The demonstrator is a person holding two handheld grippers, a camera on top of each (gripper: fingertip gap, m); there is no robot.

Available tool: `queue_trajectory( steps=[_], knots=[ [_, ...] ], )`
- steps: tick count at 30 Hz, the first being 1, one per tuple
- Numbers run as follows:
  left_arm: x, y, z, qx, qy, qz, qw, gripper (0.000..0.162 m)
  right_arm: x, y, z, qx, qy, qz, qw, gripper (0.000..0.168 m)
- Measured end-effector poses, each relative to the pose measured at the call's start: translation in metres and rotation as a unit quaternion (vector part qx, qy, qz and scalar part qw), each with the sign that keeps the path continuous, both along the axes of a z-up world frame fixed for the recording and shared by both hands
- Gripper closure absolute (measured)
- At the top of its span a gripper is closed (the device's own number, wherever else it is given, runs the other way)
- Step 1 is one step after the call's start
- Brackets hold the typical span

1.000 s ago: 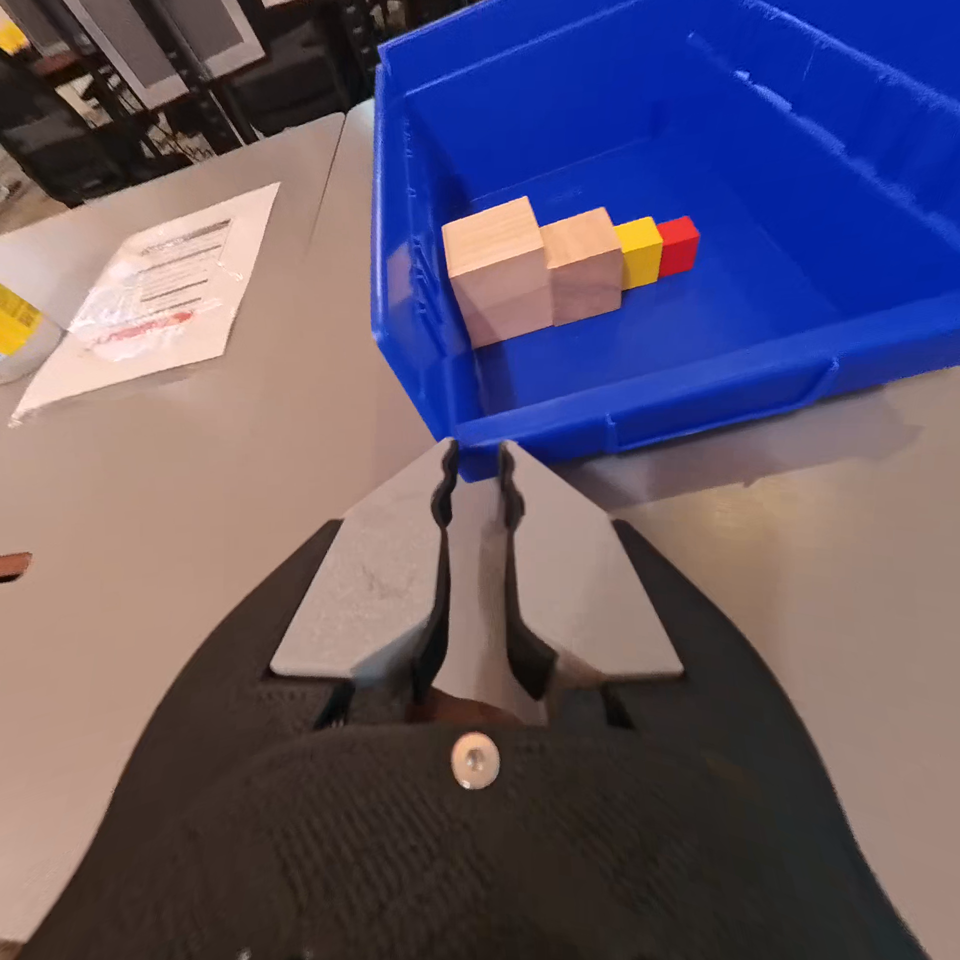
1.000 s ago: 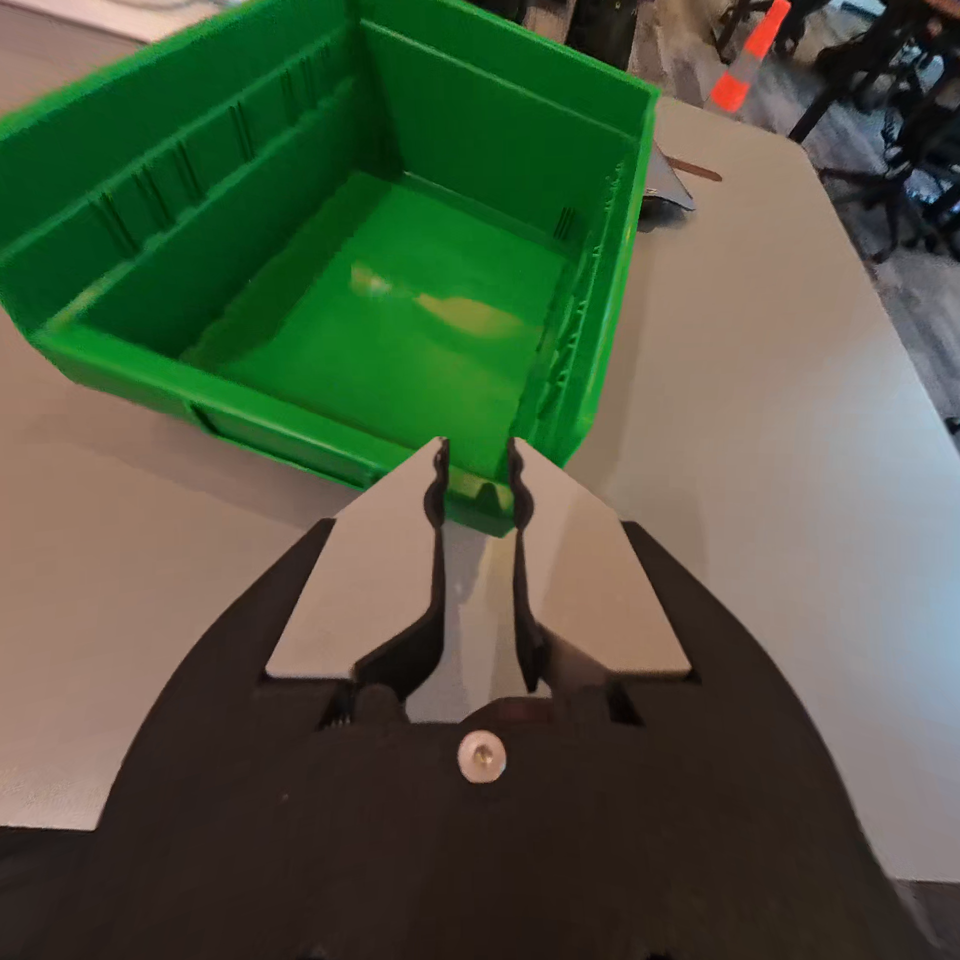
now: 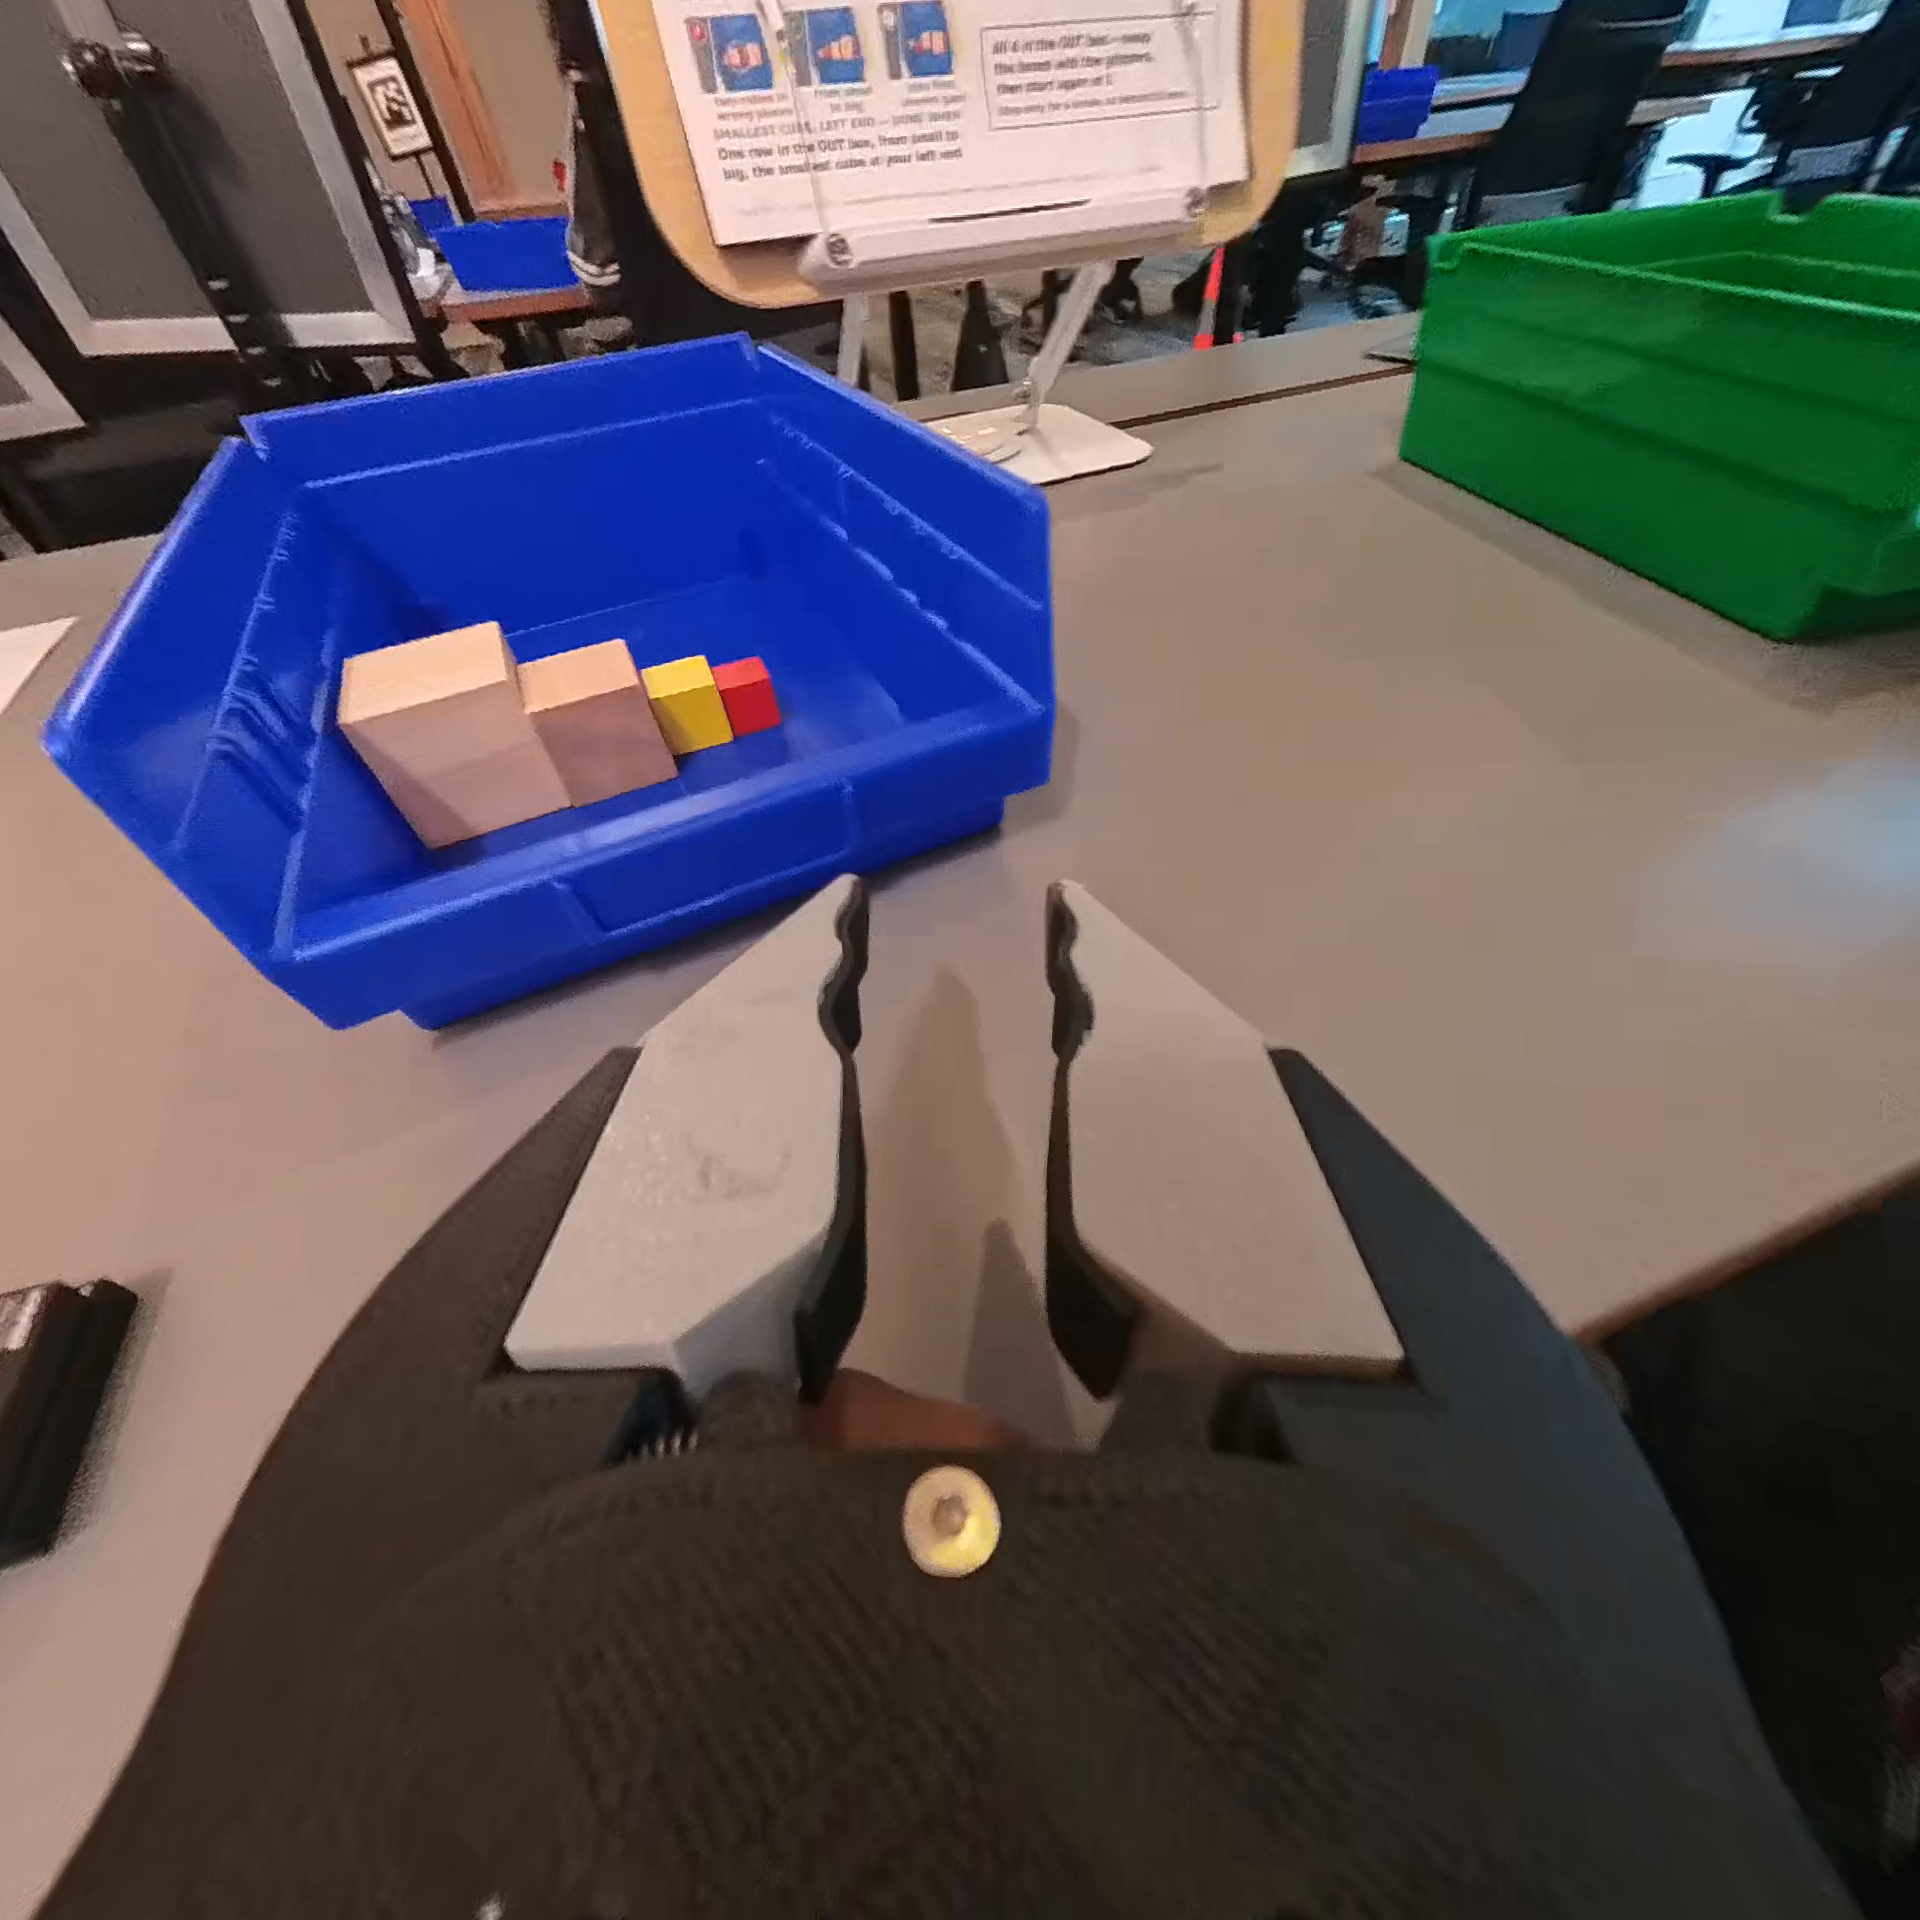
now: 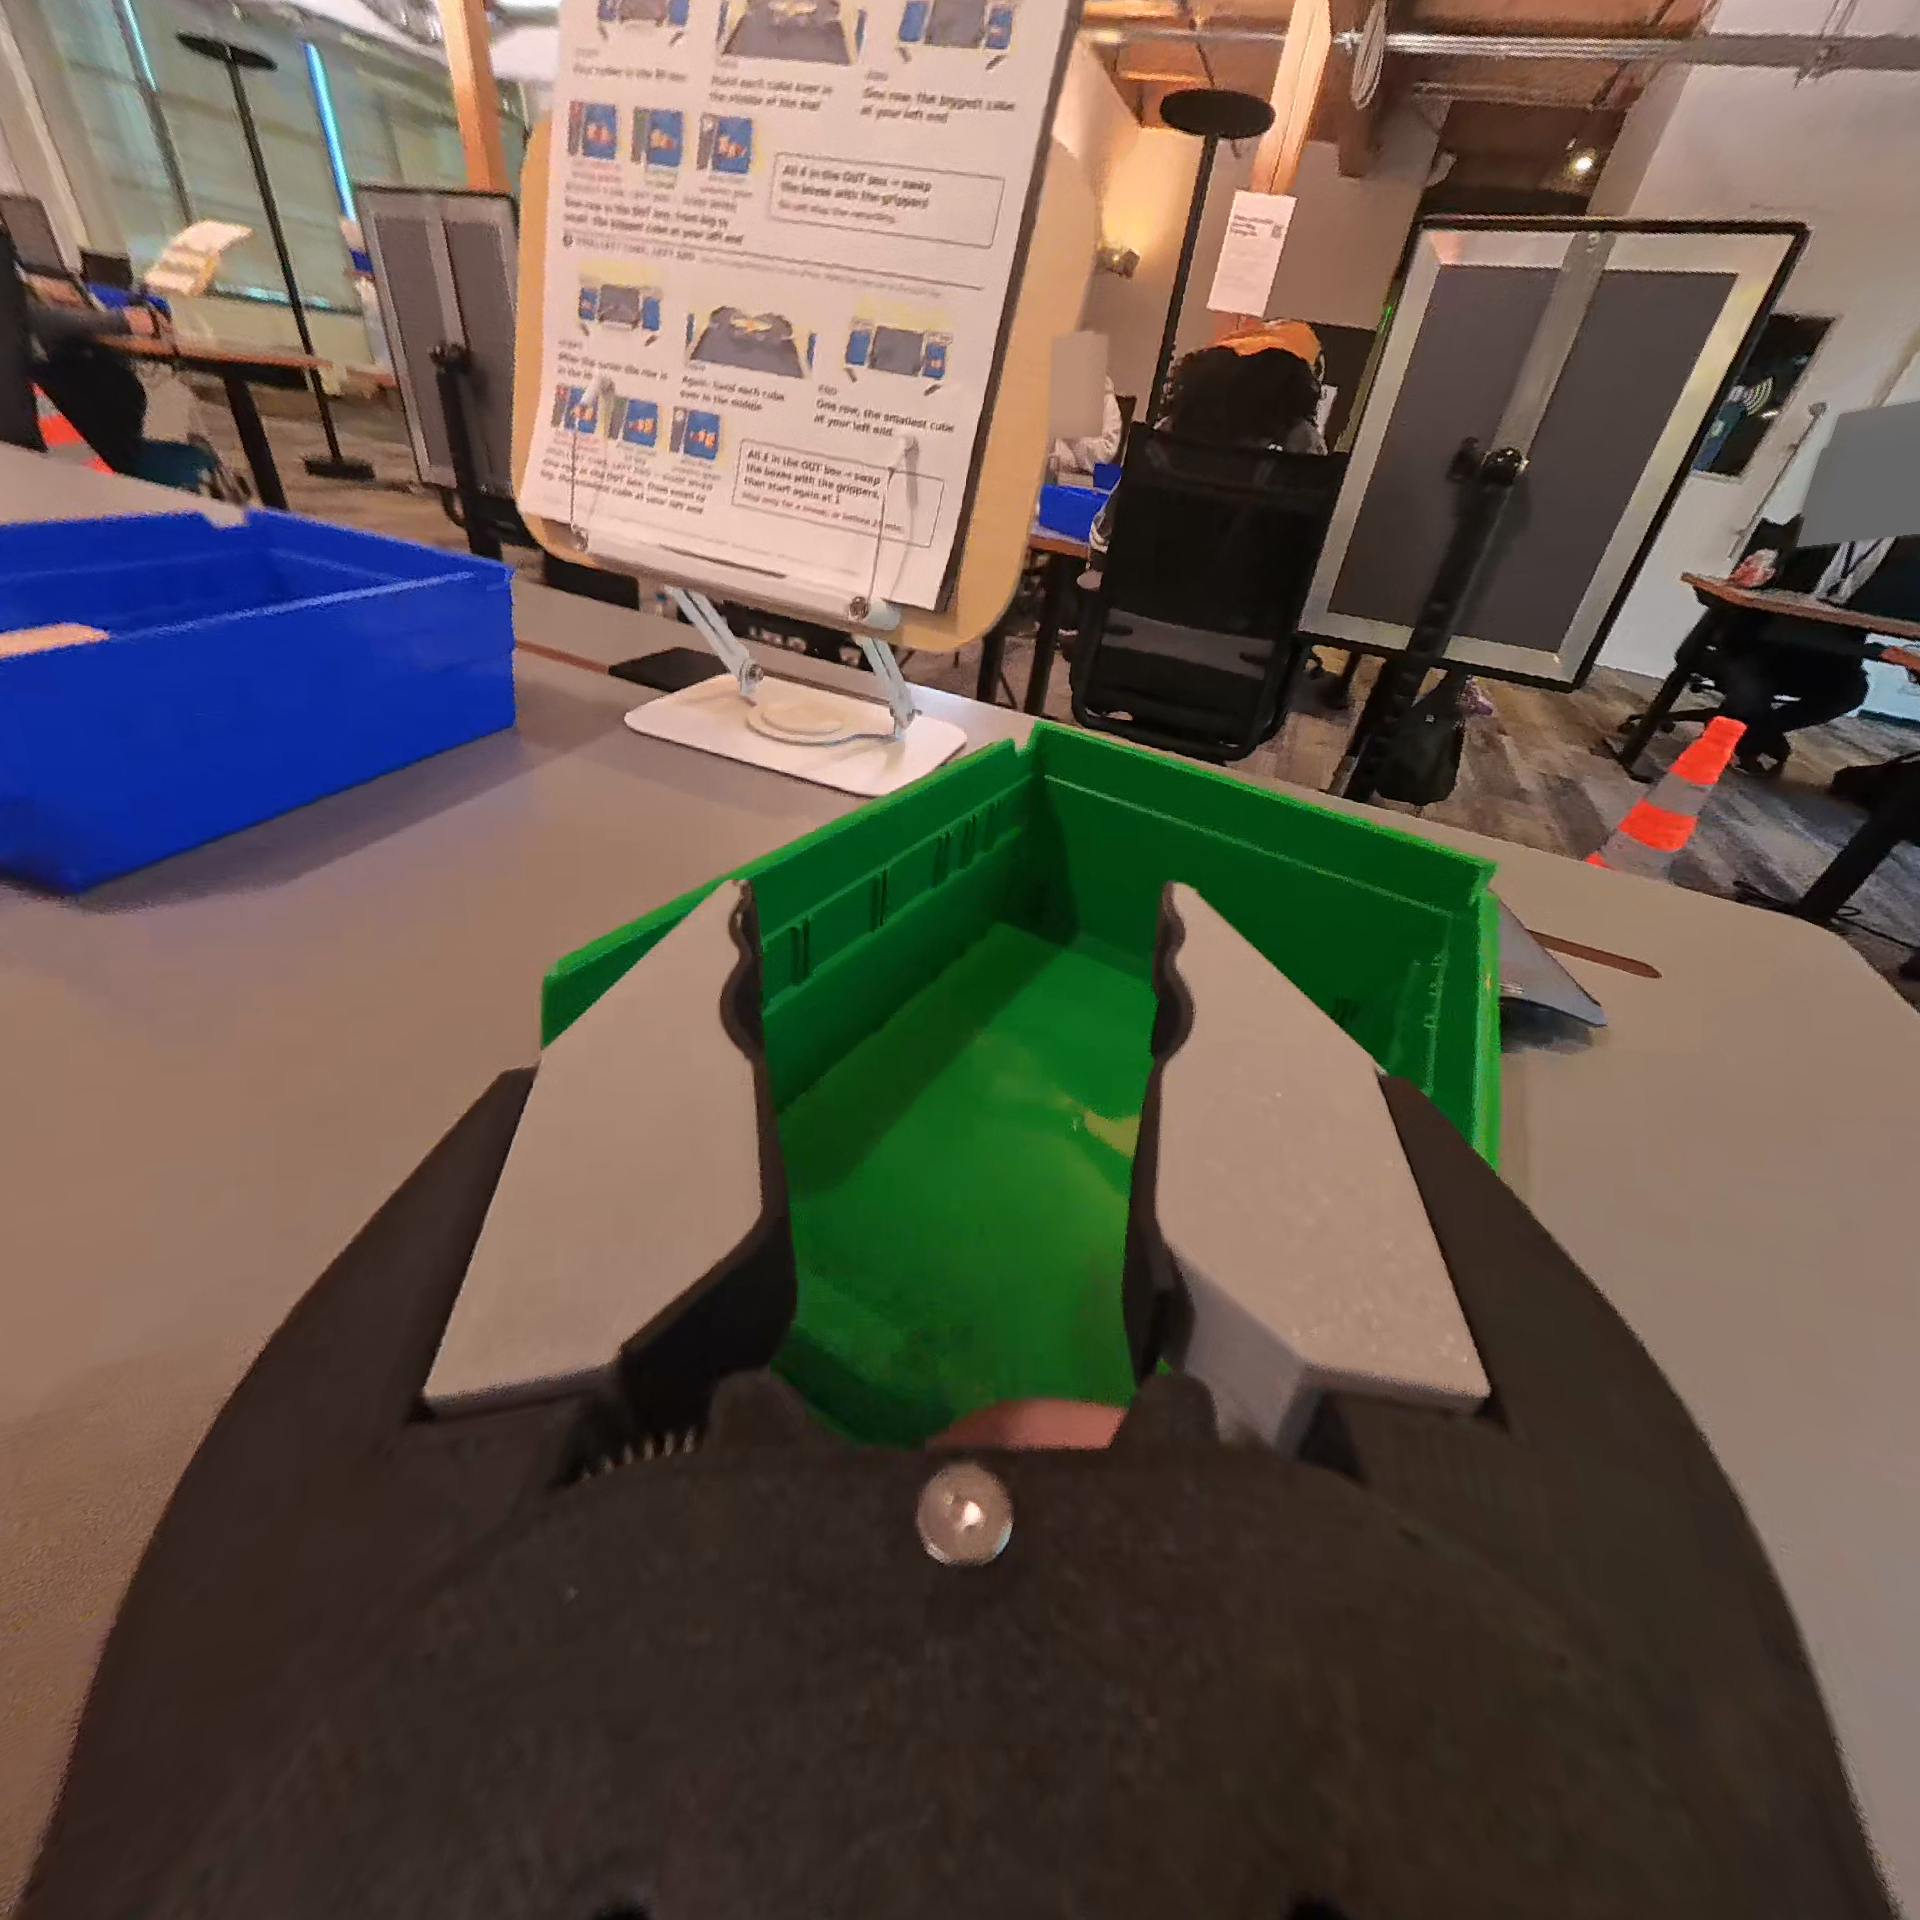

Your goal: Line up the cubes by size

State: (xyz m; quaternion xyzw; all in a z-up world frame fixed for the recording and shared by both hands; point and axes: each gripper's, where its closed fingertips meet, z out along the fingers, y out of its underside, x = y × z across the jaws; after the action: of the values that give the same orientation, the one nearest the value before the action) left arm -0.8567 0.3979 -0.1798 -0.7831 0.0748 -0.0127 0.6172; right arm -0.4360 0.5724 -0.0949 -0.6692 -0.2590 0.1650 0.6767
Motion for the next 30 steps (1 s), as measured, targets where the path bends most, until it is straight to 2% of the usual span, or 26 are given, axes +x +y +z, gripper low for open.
queue_trajectory(
  steps=[5, 10, 15, 17, 22, 23, 25, 27, 30],
  knots=[
    [-0.007, 0.029, 0.001, -0.026, -0.006, -0.006, 1.000, 0.128, -0.004, 0.027, -0.008, -0.017, 0.007, 0.007, 1.000, 0.094],
    [0.004, 0.036, 0.028, -0.007, -0.048, -0.036, 0.998, 0.125, -0.012, 0.032, -0.007, -0.022, 0.052, 0.033, 0.998, 0.096],
    [0.000, 0.049, 0.057, 0.032, -0.052, -0.005, 0.998, 0.126, -0.023, 0.044, 0.002, -0.005, 0.051, 0.036, 0.998, 0.105],
    [0.002, 0.053, 0.055, 0.014, -0.042, -0.004, 0.999, 0.124, -0.026, 0.044, 0.008, -0.002, 0.050, 0.030, 0.998, 0.105],
    [-0.012, 0.056, 0.065, 0.025, -0.030, 0.043, 0.998, 0.120, -0.047, 0.025, 0.015, -0.050, 0.058, 0.063, 0.995, 0.100],
    [-0.011, 0.057, 0.068, 0.026, -0.044, 0.042, 0.998, 0.120, -0.056, 0.016, 0.017, -0.057, 0.052, 0.081, 0.994, 0.097],
    [-0.003, 0.060, 0.071, 0.029, -0.071, 0.030, 0.997, 0.120, -0.079, -0.008, 0.014, -0.072, 0.025, 0.132, 0.988, 0.102],
    [0.008, 0.061, 0.064, 0.013, -0.073, 0.017, 0.997, 0.120, -0.095, -0.028, -0.001, -0.102, -0.022, 0.162, 0.981, 0.100],
    [0.047, 0.062, 0.037, -0.034, -0.055, -0.042, 0.997, 0.116, -0.117, -0.062, -0.035, -0.177, -0.091, 0.233, 0.952, 0.095]
  ],
)
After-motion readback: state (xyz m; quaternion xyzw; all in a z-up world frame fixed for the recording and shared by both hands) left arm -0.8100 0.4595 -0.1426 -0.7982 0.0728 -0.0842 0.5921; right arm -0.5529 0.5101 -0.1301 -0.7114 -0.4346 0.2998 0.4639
